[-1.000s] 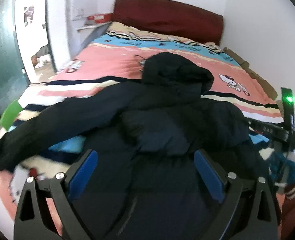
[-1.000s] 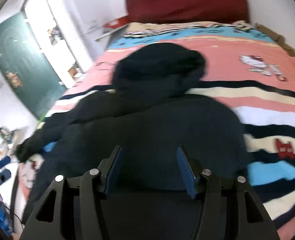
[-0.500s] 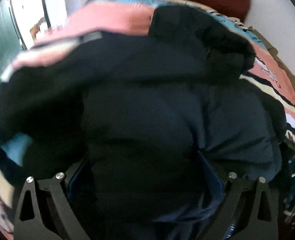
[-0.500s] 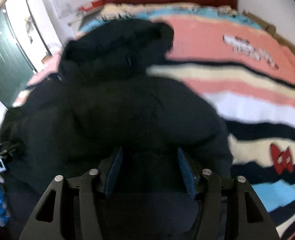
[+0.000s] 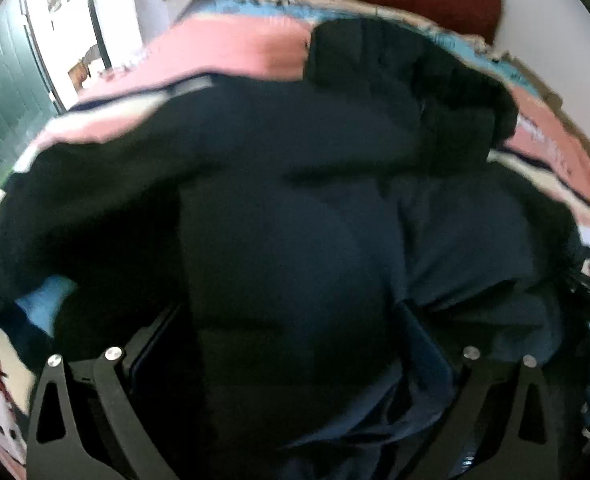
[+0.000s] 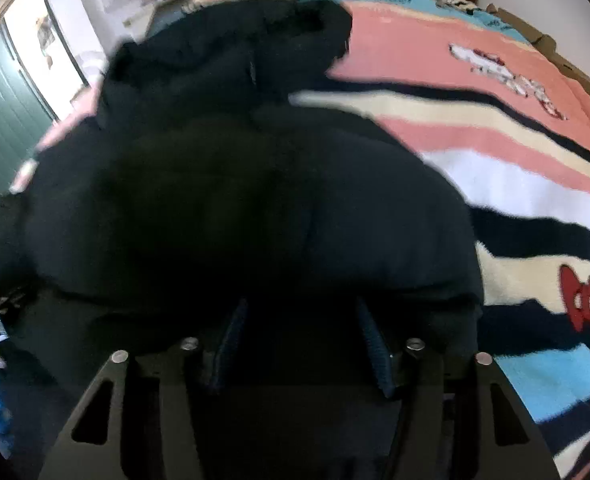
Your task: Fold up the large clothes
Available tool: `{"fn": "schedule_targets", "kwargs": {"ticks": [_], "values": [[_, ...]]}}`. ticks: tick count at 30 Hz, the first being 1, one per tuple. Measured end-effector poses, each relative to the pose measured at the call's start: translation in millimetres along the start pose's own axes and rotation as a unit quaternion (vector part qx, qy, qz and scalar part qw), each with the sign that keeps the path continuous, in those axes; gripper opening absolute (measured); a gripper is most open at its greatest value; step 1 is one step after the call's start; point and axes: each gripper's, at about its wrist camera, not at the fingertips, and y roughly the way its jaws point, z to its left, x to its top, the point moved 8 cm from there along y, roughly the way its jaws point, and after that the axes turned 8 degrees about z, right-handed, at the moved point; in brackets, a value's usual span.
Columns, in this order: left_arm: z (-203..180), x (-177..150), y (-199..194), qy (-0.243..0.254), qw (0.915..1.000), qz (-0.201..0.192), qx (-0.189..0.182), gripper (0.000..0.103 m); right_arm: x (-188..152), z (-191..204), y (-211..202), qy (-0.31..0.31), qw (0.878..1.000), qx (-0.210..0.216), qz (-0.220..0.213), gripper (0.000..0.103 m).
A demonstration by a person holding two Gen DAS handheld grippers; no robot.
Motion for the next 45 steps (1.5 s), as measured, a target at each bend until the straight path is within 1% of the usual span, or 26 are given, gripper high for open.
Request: {"fn": "schedule_targets", "kwargs": {"ticks": [2, 4, 6, 8, 10, 11, 12, 13, 14, 20, 22, 24, 26, 28, 29, 31, 33, 35, 36, 38, 40, 42, 45], "values": [[-5, 10, -9, -0.003, 0.9999, -0.009, -0.012, 0.103, 7, 8, -20, -0.010, 1.000, 0.009, -0.025, 0.055], [-16, 19, -12, 0.002, 0.9997, -0.013, -0.019, 0.103, 18, 15, -32, -0.018, 0.999, 0.009, -0.043, 0.055], [-26, 25, -7, 0.011, 0.9998, -0.015, -0.010, 0.103, 29, 20, -31, -0.015, 0.999, 0.013, -0.051, 0.057], [-31, 29, 6, 0.012, 0.9999, -0.012, 0.003, 0.103, 36, 23, -21, -0.010, 0.999, 0.007, -0.050, 0.060], [-33, 25, 25, 0.013, 0.9998, -0.001, 0.016, 0.103, 38, 24, -5, -0.005, 0.999, -0.002, -0.044, 0.063], [-32, 24, 32, 0.011, 0.9998, 0.002, 0.017, 0.103, 35, 25, 6, -0.002, 0.999, -0.001, -0.037, 0.067], [-30, 21, 38, 0.007, 0.9999, 0.001, 0.014, 0.103, 36, 23, 15, 0.000, 1.000, 0.000, -0.028, 0.068], [-30, 22, 40, 0.004, 0.9999, -0.001, 0.012, 0.103, 32, 22, 25, 0.002, 1.000, -0.001, -0.019, 0.069], [-30, 22, 43, 0.003, 0.9999, -0.001, 0.013, 0.103, 30, 20, 31, 0.005, 1.000, -0.001, -0.019, 0.069], [-35, 24, 51, 0.013, 0.9995, 0.005, 0.029, 0.103, 29, 21, 42, -0.004, 1.000, -0.026, -0.012, 0.069], [-33, 24, 42, 0.015, 0.9994, 0.007, 0.029, 0.103, 28, 21, 40, -0.005, 1.000, -0.028, -0.004, 0.069], [-24, 20, 20, 0.007, 0.9994, -0.018, 0.029, 0.103, 25, 20, 29, 0.000, 1.000, -0.031, 0.001, 0.069], [-16, 14, -3, 0.002, 0.9986, -0.044, 0.029, 0.103, 19, 21, 8, 0.004, 0.999, -0.025, -0.019, 0.069], [-7, 6, -14, -0.006, 0.9982, -0.053, 0.026, 0.103, 8, 26, -16, -0.002, 0.999, -0.020, -0.042, 0.070], [-5, 1, -13, -0.007, 0.9986, -0.046, 0.024, 0.103, 3, 27, -22, -0.005, 0.999, -0.017, -0.047, 0.072], [-1, -8, 2, -0.007, 0.9994, -0.013, 0.030, 0.103, -10, 29, -27, -0.010, 0.999, -0.016, -0.048, 0.075], [-1, -11, 19, -0.011, 0.9996, 0.023, 0.014, 0.103, -20, 30, -18, -0.008, 0.999, -0.014, -0.030, 0.076], [2, -10, 19, -0.020, 0.9993, 0.030, 0.004, 0.103, -24, 29, -11, 0.001, 1.000, -0.011, -0.012, 0.076], [3, -9, 14, -0.020, 0.9995, 0.026, 0.000, 0.103, -27, 28, -11, 0.005, 1.000, -0.013, -0.005, 0.076], [7, -7, -6, -0.014, 0.9999, -0.002, -0.001, 0.103, -26, 26, -21, 0.013, 1.000, -0.027, -0.007, 0.075], [13, -8, -25, -0.009, 0.9997, -0.021, 0.003, 0.103, -25, 24, -37, 0.016, 0.999, -0.025, -0.024, 0.075], [20, -11, -44, -0.013, 0.9993, -0.036, -0.004, 0.103, -29, 23, -60, 0.020, 0.999, -0.031, -0.041, 0.075], [33, -24, -83, -0.021, 0.9978, -0.060, -0.019, 0.103, -40, 22, -98, 0.035, 0.997, -0.028, -0.067, 0.075]]}}
